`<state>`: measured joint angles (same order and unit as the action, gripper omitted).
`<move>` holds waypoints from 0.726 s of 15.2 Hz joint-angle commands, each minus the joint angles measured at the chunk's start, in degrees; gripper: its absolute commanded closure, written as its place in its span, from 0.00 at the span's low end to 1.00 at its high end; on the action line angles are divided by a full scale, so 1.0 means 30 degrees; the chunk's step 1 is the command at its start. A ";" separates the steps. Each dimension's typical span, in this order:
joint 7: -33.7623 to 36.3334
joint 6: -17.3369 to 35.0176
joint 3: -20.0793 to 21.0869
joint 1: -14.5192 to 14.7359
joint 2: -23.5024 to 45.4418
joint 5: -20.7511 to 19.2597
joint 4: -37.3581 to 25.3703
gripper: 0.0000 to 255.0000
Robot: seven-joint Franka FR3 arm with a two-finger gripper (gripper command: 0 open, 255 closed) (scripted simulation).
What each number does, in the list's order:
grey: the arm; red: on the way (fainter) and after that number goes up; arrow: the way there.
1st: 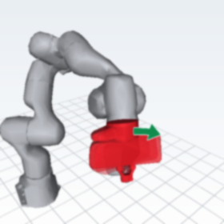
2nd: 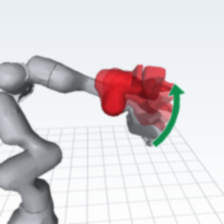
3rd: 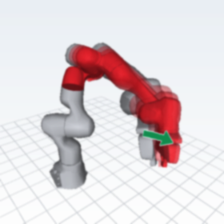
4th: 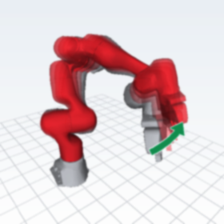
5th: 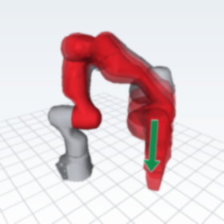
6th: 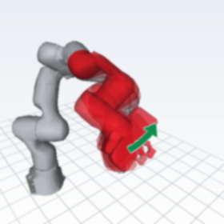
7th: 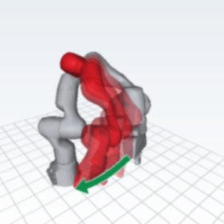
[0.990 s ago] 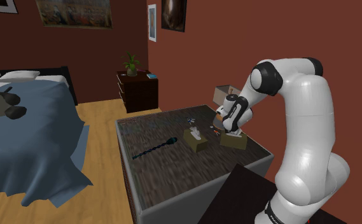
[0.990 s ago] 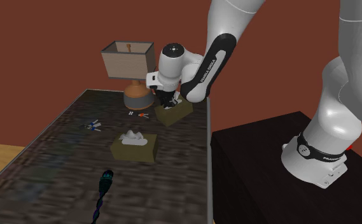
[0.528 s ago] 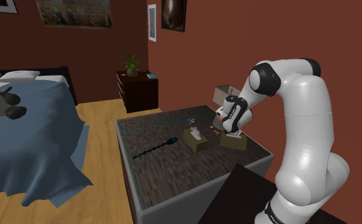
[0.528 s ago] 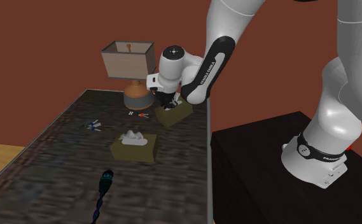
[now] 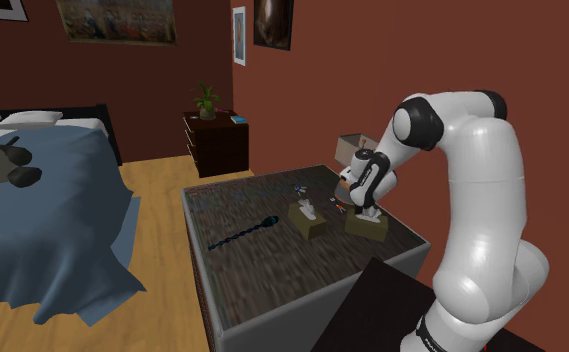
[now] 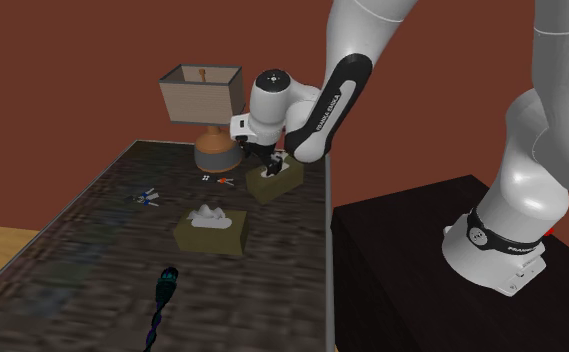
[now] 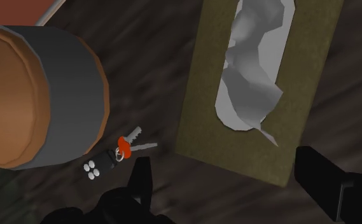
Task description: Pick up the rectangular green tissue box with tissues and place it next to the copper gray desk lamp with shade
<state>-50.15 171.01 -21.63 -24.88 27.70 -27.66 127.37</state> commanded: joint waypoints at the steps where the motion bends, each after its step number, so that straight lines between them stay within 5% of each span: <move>1: 0.0025 -0.0600 -0.0176 0.0351 -0.1147 -0.0160 0.0585 0.00; 11: 0.0084 -0.1397 -0.0363 0.0775 -0.2487 -0.0364 0.1190 0.00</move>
